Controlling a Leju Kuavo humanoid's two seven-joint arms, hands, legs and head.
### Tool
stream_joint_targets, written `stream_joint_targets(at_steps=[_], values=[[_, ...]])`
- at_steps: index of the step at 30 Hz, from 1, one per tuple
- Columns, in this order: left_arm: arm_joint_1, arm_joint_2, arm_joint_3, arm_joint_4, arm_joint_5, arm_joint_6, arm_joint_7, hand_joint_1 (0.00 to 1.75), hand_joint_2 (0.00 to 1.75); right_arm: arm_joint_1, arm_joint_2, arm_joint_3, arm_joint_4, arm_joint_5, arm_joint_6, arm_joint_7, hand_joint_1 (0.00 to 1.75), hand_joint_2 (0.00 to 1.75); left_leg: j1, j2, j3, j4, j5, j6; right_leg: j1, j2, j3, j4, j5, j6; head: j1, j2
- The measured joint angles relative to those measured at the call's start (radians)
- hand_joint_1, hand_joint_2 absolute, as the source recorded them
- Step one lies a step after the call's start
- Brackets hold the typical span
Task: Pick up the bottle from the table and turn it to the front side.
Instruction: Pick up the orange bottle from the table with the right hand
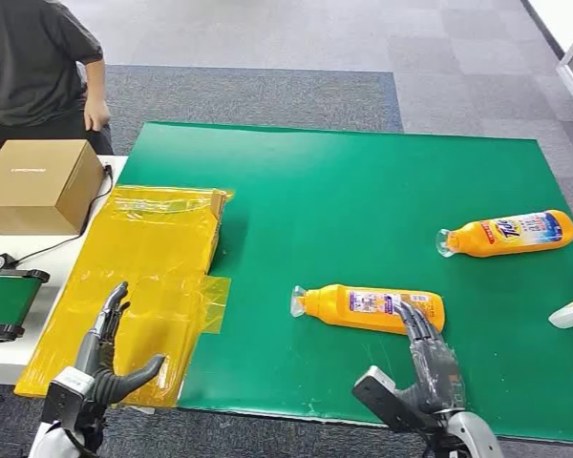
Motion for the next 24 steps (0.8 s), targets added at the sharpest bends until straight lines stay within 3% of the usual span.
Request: stream_joint_targets(at_steps=[14, 18, 24], values=[[-0.039, 0.006, -0.004, 0.069, -0.025, -0.019, 0.0, 0.0, 1.75, -0.292, -0.083, 0.017, 0.26, 0.127, 0.189, 0.068, 0.0, 1.75, 0.0, 0.0, 0.0, 0.0, 0.002, 0.001, 0.0, 0.0, 0.0, 0.0, 0.001, 0.0, 0.0, 0.0], [-0.049, 0.007, -0.005, 0.084, -0.025, -0.017, 0.0, 0.0, 1.75, -0.367, -0.09, 0.042, 0.36, 0.099, 0.261, 0.062, 1.75, 1.75, 0.0, 0.0, 0.0, 0.0, 0.002, 0.001, 0.0, 0.0, 0.0, 0.0, 0.002, 0.0, 0.0, 0.0], [-0.058, 0.009, -0.005, 0.107, -0.035, -0.003, 0.0, 0.0, 1.75, -0.448, -0.095, 0.076, 0.47, 0.016, 0.265, 0.02, 1.75, 1.75, 0.0, -0.001, 0.0, 0.0, 0.002, 0.001, 0.0, -0.001, 0.0, 0.0, 0.002, 0.0, 0.0, 0.0]])
